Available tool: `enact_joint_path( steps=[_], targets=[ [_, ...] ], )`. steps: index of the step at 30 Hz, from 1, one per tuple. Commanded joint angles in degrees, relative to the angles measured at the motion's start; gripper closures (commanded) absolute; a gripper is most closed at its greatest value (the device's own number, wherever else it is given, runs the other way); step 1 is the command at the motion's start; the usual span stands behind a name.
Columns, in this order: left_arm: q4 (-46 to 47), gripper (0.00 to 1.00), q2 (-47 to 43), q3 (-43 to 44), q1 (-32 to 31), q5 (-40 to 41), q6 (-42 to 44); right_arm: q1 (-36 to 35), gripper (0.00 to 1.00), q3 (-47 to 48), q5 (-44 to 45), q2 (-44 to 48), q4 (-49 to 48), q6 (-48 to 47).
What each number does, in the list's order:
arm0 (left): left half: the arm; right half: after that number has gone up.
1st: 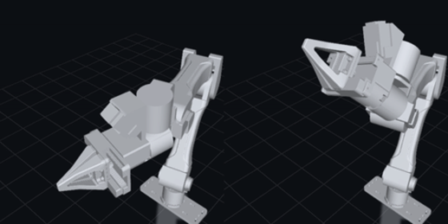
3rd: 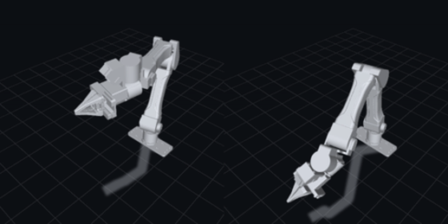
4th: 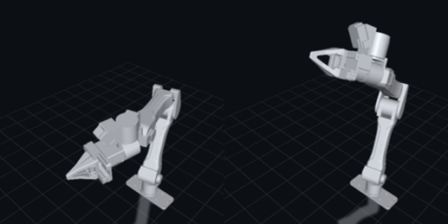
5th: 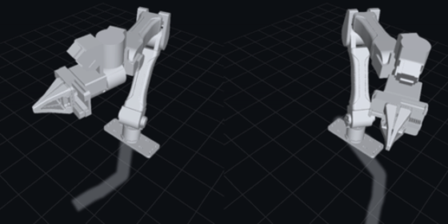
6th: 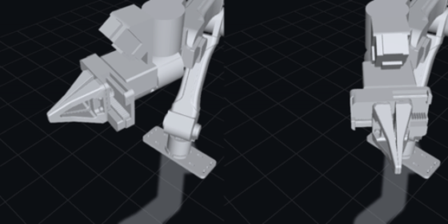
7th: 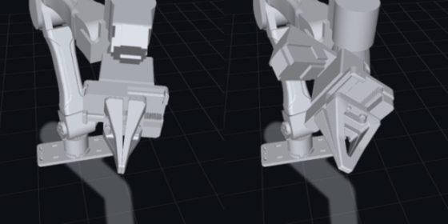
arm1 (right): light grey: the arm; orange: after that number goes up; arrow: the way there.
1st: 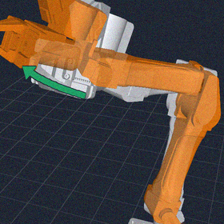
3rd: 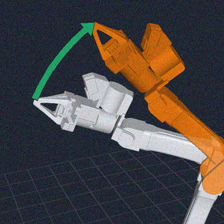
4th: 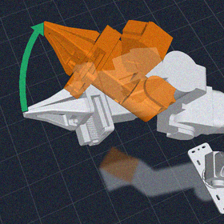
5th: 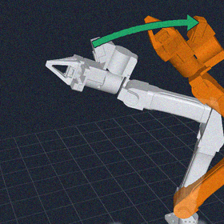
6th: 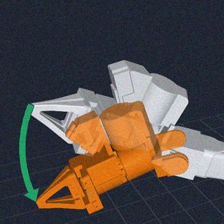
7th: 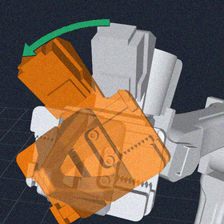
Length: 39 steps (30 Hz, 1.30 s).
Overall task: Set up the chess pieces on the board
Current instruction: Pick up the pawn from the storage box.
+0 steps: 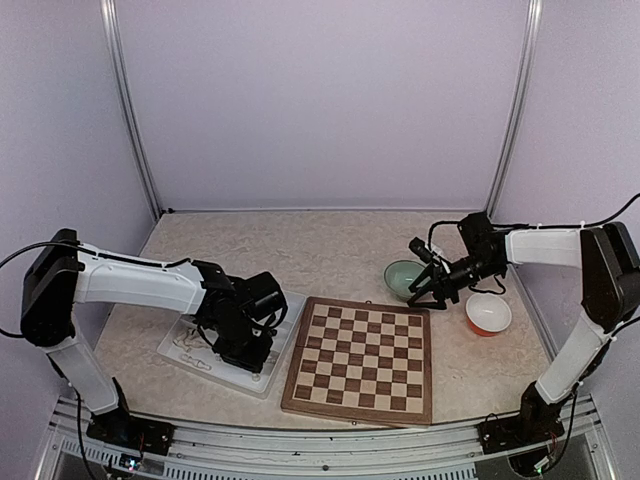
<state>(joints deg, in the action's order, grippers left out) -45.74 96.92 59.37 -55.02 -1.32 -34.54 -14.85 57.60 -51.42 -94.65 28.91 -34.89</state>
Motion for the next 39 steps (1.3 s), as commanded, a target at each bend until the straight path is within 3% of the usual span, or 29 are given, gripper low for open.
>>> enact_joint_path(
  steps=[1,13,22,27,33,39],
  targets=[
    [-1.74,0.73,0.31,-0.58,-1.0,-0.77,-1.02,-0.79,0.34,1.51,-0.59,-0.97,0.83,-0.6],
    [-2.94,0.68,0.55,-0.11,-1.92,-1.26,-1.49,-1.23,0.34,1.98,-0.61,-1.25,1.4,-0.95],
    [-1.81,0.8,0.63,-0.98,-2.43,-3.77,-1.4,-1.49,0.35,2.13,-0.53,-1.34,1.76,-1.14],
    [-3.0,0.91,0.34,0.69,-2.53,-3.01,-1.41,-1.58,0.36,2.21,-0.51,-1.33,1.83,-1.2],
    [-8.69,0.99,-1.4,8.02,-2.6,4.82,-2.23,-1.58,0.37,2.56,-0.7,-1.33,2.08,-1.42],
    [-9.55,0.99,-0.76,15.33,-4.41,3.85,-0.07,-1.58,0.39,2.99,-0.2,-1.06,1.92,-1.46]
  ],
)
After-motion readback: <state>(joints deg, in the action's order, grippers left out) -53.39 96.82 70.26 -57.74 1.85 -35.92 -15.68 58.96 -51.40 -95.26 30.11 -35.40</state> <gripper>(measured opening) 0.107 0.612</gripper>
